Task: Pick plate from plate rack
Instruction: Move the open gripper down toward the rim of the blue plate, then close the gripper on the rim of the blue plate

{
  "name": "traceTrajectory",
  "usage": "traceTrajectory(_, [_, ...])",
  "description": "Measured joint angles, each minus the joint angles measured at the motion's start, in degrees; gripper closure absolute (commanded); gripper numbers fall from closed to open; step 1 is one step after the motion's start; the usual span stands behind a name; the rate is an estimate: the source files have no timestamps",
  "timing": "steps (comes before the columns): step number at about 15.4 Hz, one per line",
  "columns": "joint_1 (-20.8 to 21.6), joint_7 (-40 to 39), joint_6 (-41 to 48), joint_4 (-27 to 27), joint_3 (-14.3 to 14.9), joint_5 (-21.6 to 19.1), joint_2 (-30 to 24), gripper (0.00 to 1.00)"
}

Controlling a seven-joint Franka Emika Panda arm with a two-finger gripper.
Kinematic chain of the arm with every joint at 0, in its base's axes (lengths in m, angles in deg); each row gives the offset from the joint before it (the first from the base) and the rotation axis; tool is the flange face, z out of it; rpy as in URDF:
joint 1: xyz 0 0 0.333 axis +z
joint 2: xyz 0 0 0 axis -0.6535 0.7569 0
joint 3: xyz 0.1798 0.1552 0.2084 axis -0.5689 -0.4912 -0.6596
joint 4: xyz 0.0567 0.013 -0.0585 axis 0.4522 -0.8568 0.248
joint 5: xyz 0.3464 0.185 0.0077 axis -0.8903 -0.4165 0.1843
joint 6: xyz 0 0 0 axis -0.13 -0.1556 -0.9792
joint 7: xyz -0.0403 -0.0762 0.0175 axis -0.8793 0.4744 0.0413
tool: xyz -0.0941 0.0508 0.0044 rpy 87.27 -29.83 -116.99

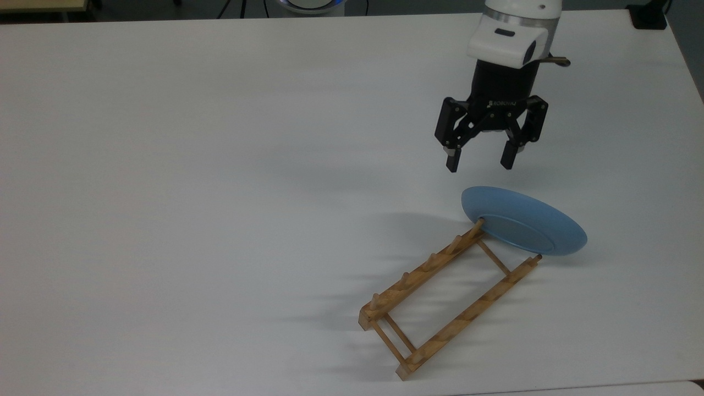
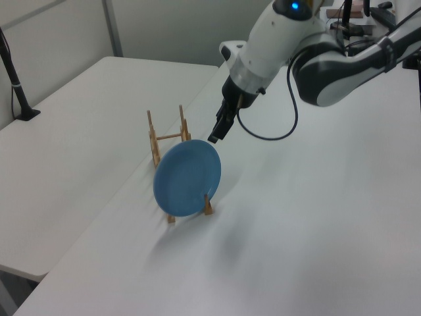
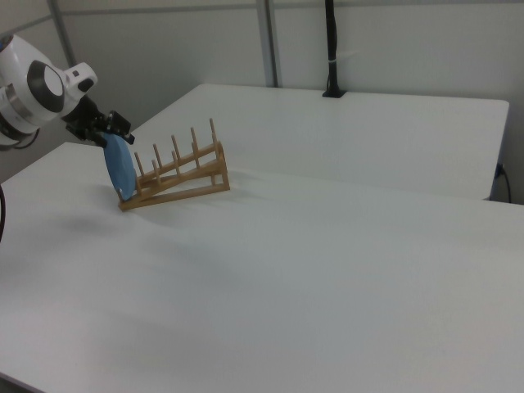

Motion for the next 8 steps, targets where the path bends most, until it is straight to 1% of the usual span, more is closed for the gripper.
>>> traceTrajectory(3, [0.8, 5.8, -2.0, 0.0, 0.0, 4.7, 2.4, 0.16])
traceTrajectory(4, [1.0, 7.3, -2.5, 0.0, 0.0, 5.8, 3.0, 0.21])
traceTrajectory(6, [1.0, 10.0, -3.7, 0.3, -0.1, 7.9, 3.9, 0.47])
traceTrajectory(7, [1.0, 10.6, -3.7, 0.6, -0.2, 8.3, 4.2, 0.60])
traceTrajectory(8, [1.0, 10.9, -3.7, 0.9, -0.3, 8.4, 4.5, 0.67])
